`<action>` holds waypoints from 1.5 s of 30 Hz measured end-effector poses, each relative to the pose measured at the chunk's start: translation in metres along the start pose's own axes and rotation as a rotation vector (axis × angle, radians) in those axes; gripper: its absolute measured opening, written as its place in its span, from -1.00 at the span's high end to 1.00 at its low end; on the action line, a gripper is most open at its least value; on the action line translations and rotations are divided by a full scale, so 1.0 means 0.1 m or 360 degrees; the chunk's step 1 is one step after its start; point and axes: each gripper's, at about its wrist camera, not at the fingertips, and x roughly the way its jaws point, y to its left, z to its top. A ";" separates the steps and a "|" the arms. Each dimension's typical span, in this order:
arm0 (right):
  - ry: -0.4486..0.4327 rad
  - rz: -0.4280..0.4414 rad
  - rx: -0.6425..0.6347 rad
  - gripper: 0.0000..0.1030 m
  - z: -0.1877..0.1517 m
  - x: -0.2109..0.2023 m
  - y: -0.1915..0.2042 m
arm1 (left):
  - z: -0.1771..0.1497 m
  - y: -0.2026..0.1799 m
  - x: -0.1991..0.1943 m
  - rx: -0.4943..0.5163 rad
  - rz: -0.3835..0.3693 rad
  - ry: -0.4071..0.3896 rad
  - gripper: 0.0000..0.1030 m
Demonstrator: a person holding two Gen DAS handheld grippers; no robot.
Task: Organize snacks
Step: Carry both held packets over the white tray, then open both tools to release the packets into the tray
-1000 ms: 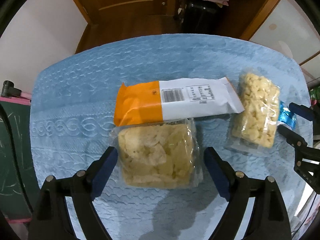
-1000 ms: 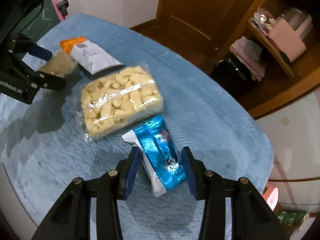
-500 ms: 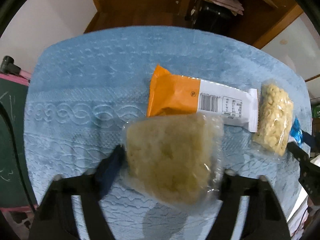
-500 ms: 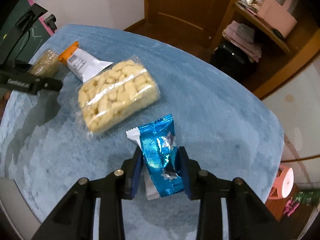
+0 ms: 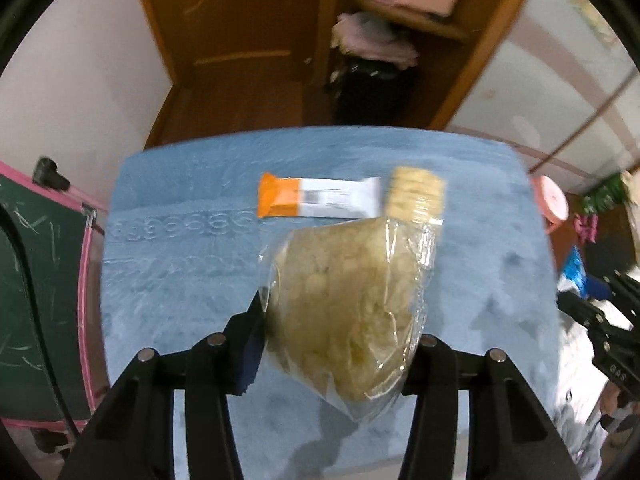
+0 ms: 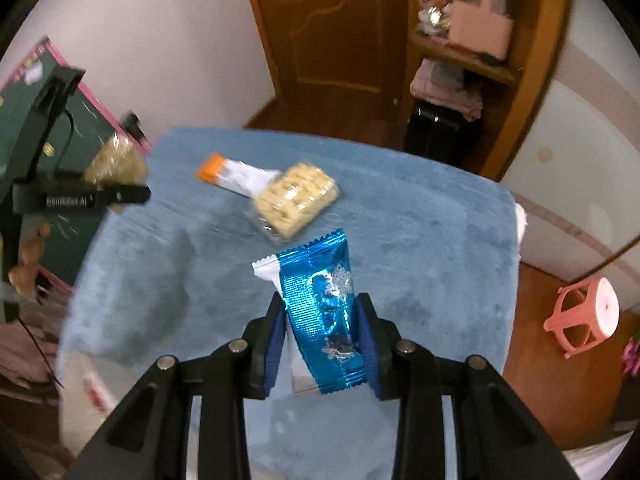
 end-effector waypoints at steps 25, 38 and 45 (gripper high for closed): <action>-0.0127 0.0093 0.0124 0.33 -1.70 -1.63 1.28 | -2.38 -0.90 -1.30 0.0173 0.0121 0.0053 0.05; -0.0081 -0.0005 0.0121 0.31 -1.92 -1.66 1.45 | -2.61 -1.07 -1.48 0.0226 0.0240 -0.0053 -0.20; -0.0085 -0.0026 0.0129 0.06 -1.99 -1.69 1.46 | -2.65 -1.02 -1.63 0.0149 0.0256 -0.0118 -0.81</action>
